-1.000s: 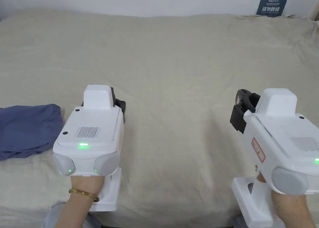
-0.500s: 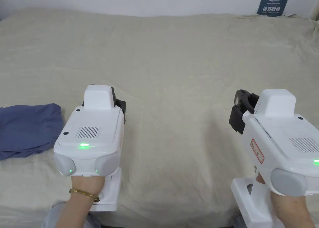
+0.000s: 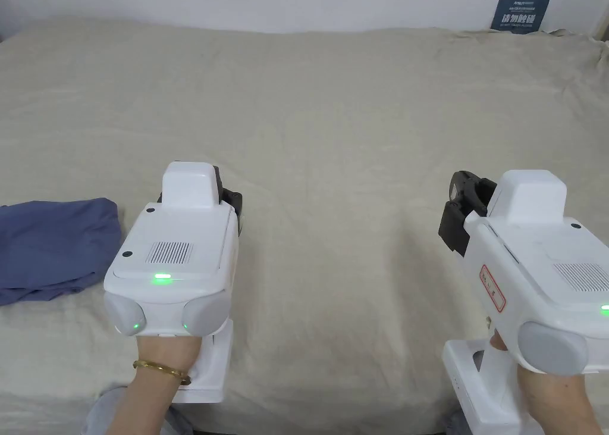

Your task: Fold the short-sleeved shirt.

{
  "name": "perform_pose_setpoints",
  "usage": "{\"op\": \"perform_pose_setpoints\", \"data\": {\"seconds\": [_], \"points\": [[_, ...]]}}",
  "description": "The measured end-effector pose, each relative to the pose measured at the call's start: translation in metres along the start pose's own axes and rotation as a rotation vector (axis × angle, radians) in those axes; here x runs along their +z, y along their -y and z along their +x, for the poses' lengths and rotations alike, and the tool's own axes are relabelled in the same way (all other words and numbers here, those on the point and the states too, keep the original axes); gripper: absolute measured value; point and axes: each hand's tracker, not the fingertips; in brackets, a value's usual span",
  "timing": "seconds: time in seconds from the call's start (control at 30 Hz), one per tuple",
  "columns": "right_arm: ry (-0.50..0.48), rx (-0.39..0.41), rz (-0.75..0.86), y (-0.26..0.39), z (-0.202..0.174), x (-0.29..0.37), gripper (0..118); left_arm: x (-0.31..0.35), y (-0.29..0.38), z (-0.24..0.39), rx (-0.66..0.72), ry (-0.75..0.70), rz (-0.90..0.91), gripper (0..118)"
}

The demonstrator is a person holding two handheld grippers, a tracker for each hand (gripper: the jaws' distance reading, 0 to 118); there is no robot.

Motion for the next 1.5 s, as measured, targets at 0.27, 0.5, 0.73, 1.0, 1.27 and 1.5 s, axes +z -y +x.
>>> {"op": "perform_pose_setpoints", "data": {"seconds": [0.27, 0.5, 0.73, 1.0, 1.27, 1.5], "points": [[0.000, -0.003, 0.005, -0.0018, 0.0010, 0.0002, 0, 0.0001, -0.0008, 0.0011, -0.003, 0.002, 0.002, 0], [0.000, -0.002, 0.008, -0.0027, 0.0016, 0.0004, 0, 0.0005, -0.0010, 0.0023, -0.004, 0.006, 0.003, 0], [0.000, -0.001, 0.010, -0.0024, 0.0014, 0.0001, 0, 0.0006, -0.0010, 0.0026, -0.004, 0.005, 0.003, 0], [0.000, -0.001, 0.006, -0.0012, 0.0018, 0.0002, 0, 0.0008, 0.0008, 0.0029, -0.006, 0.008, -0.001, 0], [-0.001, -0.001, 0.005, -0.0008, 0.0013, 0.0005, 0, 0.0007, 0.0015, 0.0039, -0.004, 0.010, -0.002, 0], [-0.003, -0.001, 0.008, -0.0019, 0.0004, 0.0010, 0, 0.0002, 0.0012, 0.0037, -0.004, 0.009, -0.002, 0]]}}
